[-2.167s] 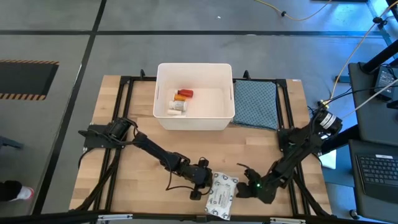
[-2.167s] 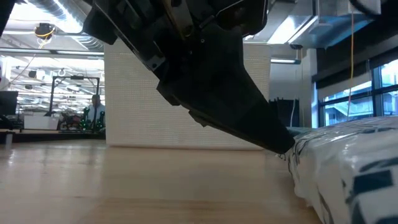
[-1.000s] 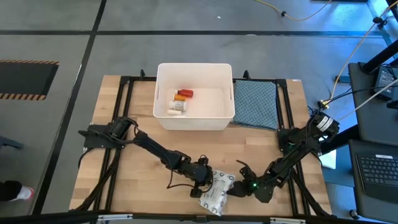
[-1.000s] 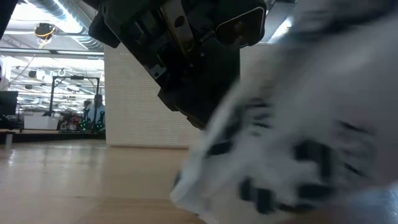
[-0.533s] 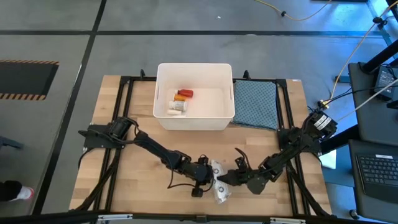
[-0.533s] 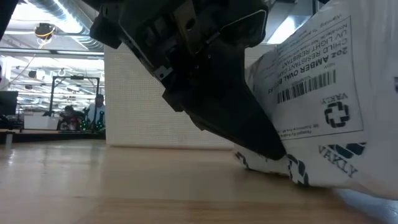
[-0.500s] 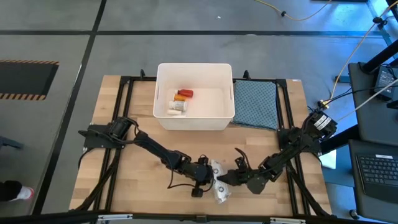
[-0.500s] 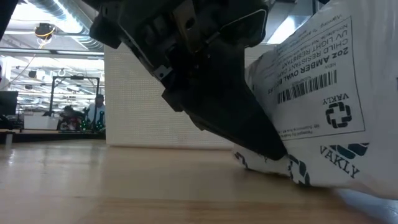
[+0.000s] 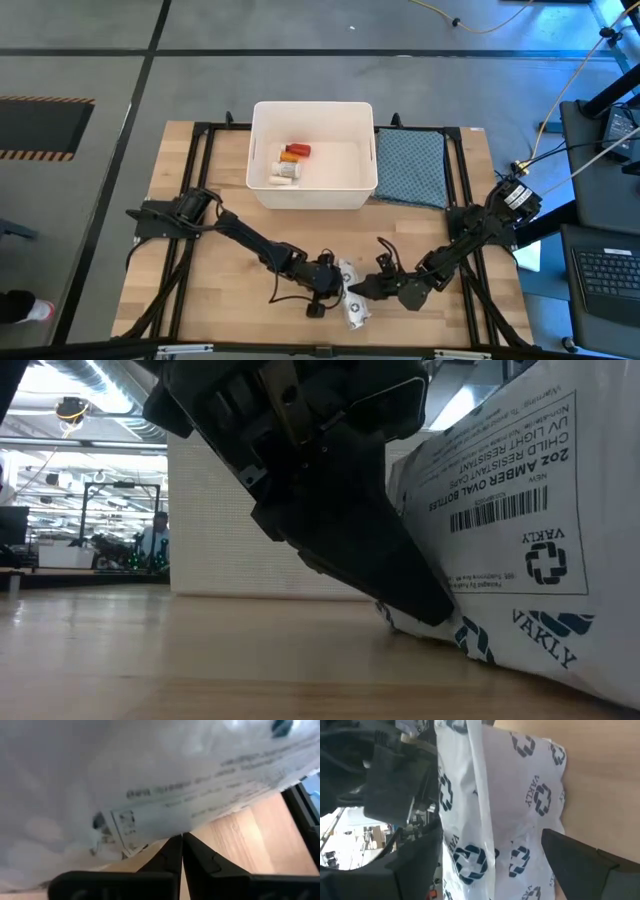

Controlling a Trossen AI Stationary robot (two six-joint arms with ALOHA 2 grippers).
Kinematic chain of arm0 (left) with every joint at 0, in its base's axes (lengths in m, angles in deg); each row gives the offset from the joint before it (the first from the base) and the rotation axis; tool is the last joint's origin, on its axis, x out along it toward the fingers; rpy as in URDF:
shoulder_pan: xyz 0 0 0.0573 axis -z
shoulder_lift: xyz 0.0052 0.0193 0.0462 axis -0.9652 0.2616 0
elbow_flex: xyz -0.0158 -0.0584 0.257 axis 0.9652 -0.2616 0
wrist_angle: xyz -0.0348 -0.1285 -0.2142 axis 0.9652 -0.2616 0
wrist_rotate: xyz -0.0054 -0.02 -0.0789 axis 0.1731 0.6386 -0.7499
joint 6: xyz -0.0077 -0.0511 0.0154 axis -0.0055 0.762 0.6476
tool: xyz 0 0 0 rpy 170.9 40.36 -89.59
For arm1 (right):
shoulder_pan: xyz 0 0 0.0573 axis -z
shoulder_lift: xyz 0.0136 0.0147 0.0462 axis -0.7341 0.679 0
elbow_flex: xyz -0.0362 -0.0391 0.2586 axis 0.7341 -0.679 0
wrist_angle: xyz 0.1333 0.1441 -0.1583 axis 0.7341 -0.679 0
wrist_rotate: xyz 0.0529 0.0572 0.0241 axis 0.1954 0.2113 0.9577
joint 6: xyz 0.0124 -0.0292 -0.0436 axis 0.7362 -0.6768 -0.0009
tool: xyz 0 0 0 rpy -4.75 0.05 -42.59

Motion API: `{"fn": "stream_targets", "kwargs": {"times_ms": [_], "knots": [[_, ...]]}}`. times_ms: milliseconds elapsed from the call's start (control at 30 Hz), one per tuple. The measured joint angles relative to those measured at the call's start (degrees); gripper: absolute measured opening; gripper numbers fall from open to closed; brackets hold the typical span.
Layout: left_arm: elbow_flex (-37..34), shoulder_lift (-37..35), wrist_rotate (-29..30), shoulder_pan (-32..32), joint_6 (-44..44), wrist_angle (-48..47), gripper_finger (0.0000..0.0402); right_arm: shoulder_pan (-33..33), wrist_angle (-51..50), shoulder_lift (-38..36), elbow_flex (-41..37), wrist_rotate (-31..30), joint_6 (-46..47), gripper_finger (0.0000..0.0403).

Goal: Pick & place medical supplies in basket/bin
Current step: Put the white mailer bag into the white bin

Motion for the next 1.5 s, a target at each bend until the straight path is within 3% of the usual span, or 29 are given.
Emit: {"fn": "stream_targets", "kwargs": {"times_ms": [667, 967, 1200, 1500], "knots": [[0.0, -0.8, -3.5, -0.7, 4.1, -1.3, 0.0002, -0.1, 1.8, -0.1, 0.1, 1.8, -0.1, 0.0346], [0.0, -7.2, -0.3, 0.4, 3.0, -14.9, 0.0009, -0.1, 1.0, -0.1, 0.1, 1.8, -0.9, 0.0346], [0.0, -8.6, 4.8, 2.5, 4.5, -3.7, 0.0003, -0.1, 1.4, -0.1, 0.1, 1.8, -1.2, 0.0346], [0.0, -8.1, 8.7, 1.8, 6.0, -1.4, 0.0003, 0.1, 2.4, -0.2, 0.1, 1.9, -1.2, 0.0346]]}}
